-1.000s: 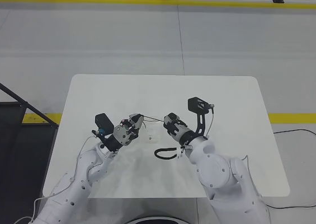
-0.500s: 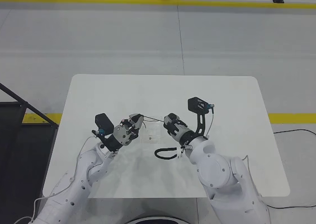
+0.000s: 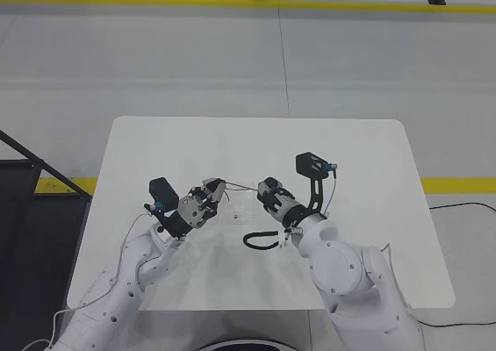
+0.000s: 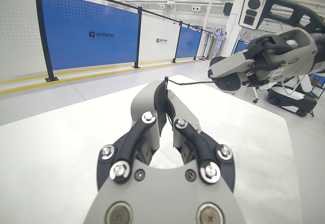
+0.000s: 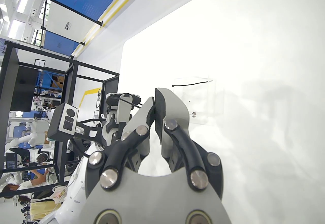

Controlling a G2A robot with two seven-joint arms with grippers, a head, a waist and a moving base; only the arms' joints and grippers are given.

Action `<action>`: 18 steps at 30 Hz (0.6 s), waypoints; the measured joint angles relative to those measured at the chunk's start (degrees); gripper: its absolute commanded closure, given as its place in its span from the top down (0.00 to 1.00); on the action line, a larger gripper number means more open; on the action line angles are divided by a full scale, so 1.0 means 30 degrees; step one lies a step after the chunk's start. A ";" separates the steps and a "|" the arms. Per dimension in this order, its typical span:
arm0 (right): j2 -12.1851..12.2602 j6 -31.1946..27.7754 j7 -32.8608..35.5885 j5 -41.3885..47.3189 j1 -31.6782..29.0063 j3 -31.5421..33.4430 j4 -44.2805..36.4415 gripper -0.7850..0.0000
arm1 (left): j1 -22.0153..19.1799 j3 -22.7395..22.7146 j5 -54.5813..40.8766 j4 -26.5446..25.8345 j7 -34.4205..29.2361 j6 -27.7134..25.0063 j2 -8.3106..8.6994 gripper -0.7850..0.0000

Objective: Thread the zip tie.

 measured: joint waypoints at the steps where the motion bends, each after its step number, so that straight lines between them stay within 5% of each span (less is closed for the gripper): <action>1: -0.0001 -0.0008 -0.0007 0.0008 0.0000 0.0015 0.0013 0.00 | 0.0000 0.0000 0.0000 0.0000 0.0000 0.0000 0.0000 0.00; 18: -0.0013 -0.0148 0.0040 0.0085 0.0002 0.0085 0.0116 0.00 | 0.0000 0.0000 0.0000 0.0000 0.0000 0.0000 0.0000 0.00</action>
